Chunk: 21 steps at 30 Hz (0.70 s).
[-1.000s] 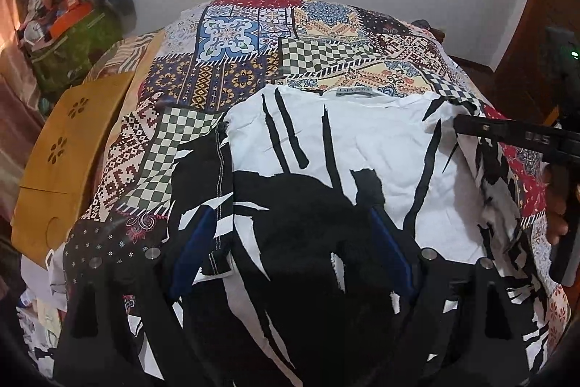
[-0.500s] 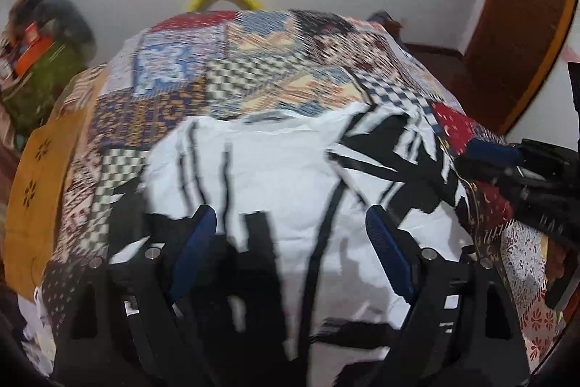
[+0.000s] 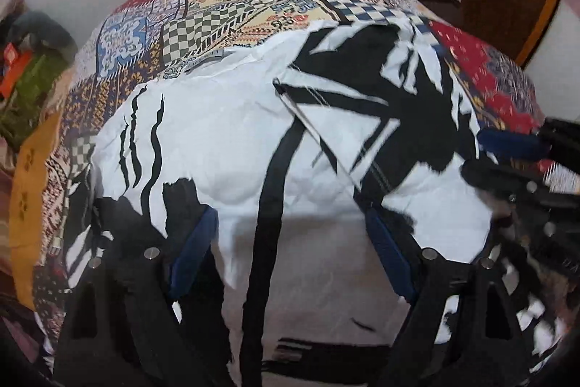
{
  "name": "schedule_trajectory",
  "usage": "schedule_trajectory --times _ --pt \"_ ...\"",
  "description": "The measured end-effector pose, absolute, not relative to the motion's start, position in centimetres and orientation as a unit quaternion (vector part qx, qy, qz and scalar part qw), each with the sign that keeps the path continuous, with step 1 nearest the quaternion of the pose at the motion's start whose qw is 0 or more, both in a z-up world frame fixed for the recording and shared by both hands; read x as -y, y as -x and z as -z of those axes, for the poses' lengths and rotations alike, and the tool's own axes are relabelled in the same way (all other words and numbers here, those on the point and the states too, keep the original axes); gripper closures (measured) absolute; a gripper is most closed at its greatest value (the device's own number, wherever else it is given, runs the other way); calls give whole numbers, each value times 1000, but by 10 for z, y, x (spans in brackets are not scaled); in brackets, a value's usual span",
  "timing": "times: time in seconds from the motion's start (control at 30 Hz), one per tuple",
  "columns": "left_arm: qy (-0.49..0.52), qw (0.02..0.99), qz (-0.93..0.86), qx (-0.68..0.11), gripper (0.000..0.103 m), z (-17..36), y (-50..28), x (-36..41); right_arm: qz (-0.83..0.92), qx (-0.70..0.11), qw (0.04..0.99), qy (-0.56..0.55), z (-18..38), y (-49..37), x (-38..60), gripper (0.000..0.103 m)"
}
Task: Fold small clothes
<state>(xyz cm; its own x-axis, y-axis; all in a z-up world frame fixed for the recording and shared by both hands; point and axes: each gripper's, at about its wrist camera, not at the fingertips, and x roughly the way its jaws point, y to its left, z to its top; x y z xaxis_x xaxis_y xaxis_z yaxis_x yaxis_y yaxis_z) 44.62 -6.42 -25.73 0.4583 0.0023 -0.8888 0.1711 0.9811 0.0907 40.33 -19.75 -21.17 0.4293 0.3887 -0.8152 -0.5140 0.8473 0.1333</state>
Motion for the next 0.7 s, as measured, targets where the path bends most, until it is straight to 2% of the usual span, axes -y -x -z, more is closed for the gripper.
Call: schedule_trajectory --times 0.13,0.33,0.6,0.7 --pt "-95 845 55 -523 18 259 -431 61 -261 -473 838 69 216 -392 201 67" --pt "-49 838 51 -541 18 257 -409 34 -254 -492 830 62 222 -374 208 66" --pt "-29 859 8 -512 18 217 -374 -27 -243 -495 833 50 204 -362 213 66" --pt "-21 866 -25 -498 18 202 -359 -62 -240 -482 841 40 188 -356 215 59"
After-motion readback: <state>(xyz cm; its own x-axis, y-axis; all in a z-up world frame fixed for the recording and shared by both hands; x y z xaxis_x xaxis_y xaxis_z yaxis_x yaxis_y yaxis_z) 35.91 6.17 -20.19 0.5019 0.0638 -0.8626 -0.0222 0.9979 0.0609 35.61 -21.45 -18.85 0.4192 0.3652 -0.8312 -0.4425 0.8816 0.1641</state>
